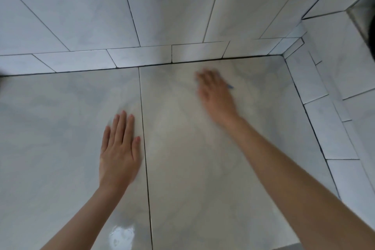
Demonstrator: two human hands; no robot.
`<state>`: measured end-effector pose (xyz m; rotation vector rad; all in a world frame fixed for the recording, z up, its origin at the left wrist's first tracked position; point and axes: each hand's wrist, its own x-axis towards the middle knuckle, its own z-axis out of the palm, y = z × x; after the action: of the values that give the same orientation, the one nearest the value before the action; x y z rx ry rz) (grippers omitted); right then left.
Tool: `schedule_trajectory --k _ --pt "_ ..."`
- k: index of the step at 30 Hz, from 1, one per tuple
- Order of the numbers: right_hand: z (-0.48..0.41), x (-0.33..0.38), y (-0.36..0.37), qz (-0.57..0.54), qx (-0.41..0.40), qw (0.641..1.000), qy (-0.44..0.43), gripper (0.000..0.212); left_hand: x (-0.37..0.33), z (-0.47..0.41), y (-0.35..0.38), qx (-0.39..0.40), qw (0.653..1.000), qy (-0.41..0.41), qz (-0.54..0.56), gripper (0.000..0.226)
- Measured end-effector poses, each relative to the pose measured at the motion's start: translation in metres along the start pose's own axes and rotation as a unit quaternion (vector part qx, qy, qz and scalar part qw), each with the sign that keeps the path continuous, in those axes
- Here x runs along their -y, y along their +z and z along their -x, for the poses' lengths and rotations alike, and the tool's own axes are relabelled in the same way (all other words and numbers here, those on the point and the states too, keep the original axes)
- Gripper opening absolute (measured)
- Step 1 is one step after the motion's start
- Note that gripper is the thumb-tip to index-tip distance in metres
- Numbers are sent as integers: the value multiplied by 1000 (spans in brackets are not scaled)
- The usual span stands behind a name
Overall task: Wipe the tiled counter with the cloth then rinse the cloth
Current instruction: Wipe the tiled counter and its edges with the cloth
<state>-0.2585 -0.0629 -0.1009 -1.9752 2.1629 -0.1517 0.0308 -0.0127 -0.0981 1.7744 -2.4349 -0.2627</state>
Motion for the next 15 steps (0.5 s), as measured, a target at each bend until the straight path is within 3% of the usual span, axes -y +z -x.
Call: schedule_trajectory --k 3,6,11,15 --pt "4 -87 -24 28 -16 992 124 62 0 1 0 3 1000 1 0 57" --pt "14 -129 -41 21 -19 982 185 56 -1 0 0 5 1000 -1 2 57" --pt "31 -122 -48 -9 -72 982 175 48 -1 -1 0 4 1000 0 2 57" --pt "38 -123 -38 14 -33 987 156 50 0 -1 -1 3 1000 2 -1 57"
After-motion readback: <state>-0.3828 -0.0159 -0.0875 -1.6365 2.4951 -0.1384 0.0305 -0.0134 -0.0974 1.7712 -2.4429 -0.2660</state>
